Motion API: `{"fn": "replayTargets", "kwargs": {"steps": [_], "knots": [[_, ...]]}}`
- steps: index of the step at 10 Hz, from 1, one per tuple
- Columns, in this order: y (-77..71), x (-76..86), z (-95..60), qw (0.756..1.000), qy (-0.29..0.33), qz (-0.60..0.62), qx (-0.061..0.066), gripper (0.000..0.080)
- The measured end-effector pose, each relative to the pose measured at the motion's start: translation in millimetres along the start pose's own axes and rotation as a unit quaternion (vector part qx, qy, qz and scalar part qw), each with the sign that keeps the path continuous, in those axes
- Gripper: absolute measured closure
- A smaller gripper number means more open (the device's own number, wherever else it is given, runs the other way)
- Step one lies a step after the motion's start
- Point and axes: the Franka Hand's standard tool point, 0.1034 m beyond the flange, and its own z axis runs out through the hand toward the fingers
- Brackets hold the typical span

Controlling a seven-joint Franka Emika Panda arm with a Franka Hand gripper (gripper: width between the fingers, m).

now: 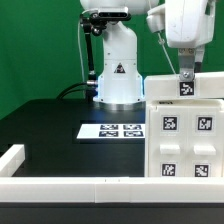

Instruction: Assemble cabinet

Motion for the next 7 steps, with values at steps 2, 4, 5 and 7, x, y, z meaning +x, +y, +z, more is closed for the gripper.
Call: {"fn": "replayTargets", "kwargs": {"steps": [2, 4, 5, 7], "knots": [[2.9, -0.5, 7.9, 1.0, -0.003, 0.002, 0.003, 0.0151], [4.4, -4.0, 8.6, 1.0, -0.004, 0.018, 0.003, 0.0151], [4.5, -4.3, 8.6, 1.0, -0.004, 0.018, 0.003, 0.0247], [4.4, -4.2, 8.7, 0.995, -0.004, 0.097, 0.003, 0.0246]]}}
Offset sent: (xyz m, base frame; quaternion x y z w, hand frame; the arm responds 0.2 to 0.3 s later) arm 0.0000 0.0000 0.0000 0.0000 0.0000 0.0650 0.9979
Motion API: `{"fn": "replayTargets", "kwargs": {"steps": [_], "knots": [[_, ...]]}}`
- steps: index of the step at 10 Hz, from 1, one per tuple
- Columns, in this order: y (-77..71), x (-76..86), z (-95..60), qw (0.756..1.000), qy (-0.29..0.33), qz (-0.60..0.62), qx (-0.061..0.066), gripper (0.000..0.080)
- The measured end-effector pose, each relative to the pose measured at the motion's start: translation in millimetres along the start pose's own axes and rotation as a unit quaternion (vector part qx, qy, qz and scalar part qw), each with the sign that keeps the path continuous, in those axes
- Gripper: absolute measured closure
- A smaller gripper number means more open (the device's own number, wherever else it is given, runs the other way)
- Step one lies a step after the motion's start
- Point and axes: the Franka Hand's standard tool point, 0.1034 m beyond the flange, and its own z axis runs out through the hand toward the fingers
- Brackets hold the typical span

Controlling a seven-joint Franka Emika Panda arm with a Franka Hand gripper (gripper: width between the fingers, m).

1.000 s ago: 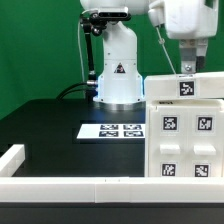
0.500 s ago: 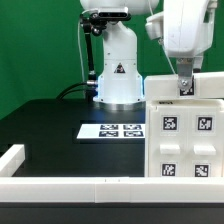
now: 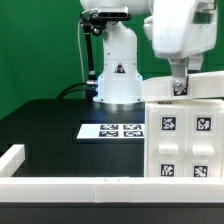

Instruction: Assemble cabinet

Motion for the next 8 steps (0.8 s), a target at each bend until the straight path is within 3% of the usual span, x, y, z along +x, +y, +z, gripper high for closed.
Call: {"fn": "replayTargets", "kwargs": {"steps": [3, 6, 8], "knots": [[0.0, 0.6, 0.6, 0.989, 0.001, 0.151, -0.002, 0.0246], [-2.4, 3.8, 1.6, 0.921, -0.005, 0.39, 0.003, 0.0246], [-0.8, 4.7, 1.6, 0.892, -0.005, 0.452, 0.006, 0.0245]]}}
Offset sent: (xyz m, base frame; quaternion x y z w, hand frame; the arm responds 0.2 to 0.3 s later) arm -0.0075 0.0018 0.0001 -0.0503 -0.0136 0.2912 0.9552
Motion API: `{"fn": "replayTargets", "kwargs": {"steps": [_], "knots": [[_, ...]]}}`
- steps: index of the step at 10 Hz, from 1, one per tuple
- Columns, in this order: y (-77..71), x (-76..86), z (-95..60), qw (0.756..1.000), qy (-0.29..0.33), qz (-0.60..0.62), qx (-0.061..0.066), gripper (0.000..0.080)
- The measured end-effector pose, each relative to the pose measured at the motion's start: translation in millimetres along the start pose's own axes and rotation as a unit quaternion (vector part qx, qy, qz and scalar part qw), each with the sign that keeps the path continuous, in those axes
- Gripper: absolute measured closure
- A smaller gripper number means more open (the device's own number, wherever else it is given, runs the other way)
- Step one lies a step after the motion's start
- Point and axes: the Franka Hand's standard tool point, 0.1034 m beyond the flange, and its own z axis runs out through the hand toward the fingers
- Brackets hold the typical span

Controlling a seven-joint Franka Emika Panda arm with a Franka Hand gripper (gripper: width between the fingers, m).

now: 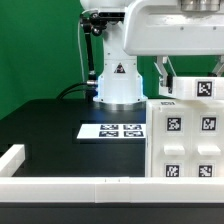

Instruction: Assemble cabinet

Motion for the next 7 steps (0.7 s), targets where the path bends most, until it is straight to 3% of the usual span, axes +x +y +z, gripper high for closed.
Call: {"fn": "replayTargets", "kwargs": {"steps": [4, 5, 7], "knots": [[0.7, 0.8, -0.2, 0.988, 0.001, 0.152, 0.003, 0.0245], [2.1, 2.4, 0.3, 0.97, 0.007, 0.242, 0.018, 0.0245], [1.9, 3.8, 0.7, 0.9, 0.025, 0.432, 0.051, 0.0245]]}}
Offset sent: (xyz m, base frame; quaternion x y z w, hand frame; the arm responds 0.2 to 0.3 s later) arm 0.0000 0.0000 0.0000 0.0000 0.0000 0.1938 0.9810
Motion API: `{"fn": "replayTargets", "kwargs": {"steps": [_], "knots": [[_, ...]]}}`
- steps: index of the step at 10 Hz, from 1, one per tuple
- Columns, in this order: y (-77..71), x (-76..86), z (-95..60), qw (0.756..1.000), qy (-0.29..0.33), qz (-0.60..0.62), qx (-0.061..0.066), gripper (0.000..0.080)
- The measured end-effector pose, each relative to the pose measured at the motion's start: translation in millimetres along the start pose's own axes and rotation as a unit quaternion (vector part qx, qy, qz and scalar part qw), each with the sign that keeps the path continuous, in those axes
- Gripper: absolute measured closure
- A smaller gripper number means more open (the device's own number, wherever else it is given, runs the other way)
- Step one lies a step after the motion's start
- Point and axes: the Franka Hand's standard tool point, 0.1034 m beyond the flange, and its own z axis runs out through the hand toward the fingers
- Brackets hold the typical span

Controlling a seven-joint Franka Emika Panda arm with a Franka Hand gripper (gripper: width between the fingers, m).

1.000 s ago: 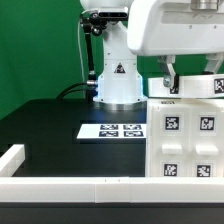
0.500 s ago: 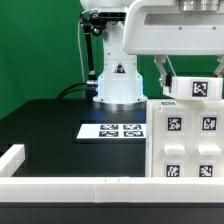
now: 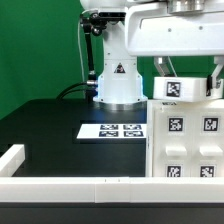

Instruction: Assemble cabinet

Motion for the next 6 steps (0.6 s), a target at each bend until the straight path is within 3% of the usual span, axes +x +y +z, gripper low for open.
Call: {"fn": "replayTargets", "kwargs": {"steps": [1, 4, 6], "knots": [[0.1, 0.8, 0.1, 0.999, 0.0, 0.044, 0.006, 0.0245], [0.3, 1.1, 0.1, 0.993, -0.001, 0.122, 0.006, 0.0245], [2.8, 3.5, 1.4, 0.96, -0.014, 0.279, 0.018, 0.0245]]}}
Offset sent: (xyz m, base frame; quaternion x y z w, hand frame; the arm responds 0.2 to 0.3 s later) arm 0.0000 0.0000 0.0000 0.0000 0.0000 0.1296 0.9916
